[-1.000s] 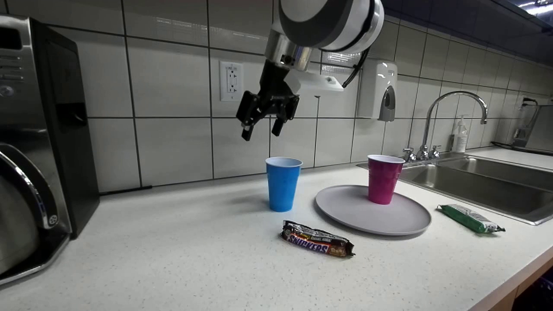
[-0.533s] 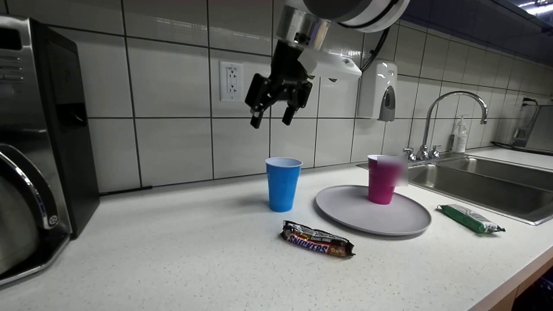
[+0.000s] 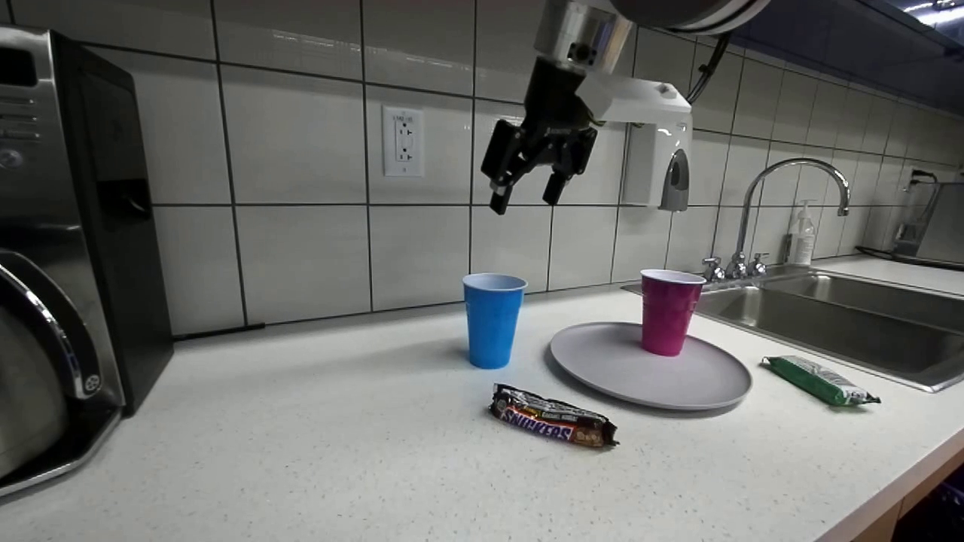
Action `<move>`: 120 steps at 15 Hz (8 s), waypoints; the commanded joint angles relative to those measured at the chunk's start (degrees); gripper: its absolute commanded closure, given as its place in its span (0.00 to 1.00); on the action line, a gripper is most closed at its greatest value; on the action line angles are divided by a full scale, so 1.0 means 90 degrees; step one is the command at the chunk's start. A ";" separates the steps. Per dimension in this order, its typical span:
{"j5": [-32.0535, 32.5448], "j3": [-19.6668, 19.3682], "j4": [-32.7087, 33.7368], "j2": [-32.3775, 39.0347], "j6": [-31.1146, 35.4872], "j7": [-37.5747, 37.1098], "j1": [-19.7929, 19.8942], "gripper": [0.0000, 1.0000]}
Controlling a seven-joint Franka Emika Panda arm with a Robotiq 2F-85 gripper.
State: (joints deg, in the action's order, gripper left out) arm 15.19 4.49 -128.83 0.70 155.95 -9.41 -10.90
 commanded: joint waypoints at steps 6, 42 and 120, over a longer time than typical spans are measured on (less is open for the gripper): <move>0.0228 -0.0189 -0.0680 -0.0697 0.0091 -0.0097 0.0785 0.00; -0.1131 -0.0823 -0.0209 0.0805 0.0069 0.0926 0.1393 0.00; -0.0993 -0.1327 0.1686 0.1773 -0.0052 0.1096 0.1690 0.00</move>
State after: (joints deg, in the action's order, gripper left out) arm 6.91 -8.57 -111.44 20.54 156.41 -0.66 3.77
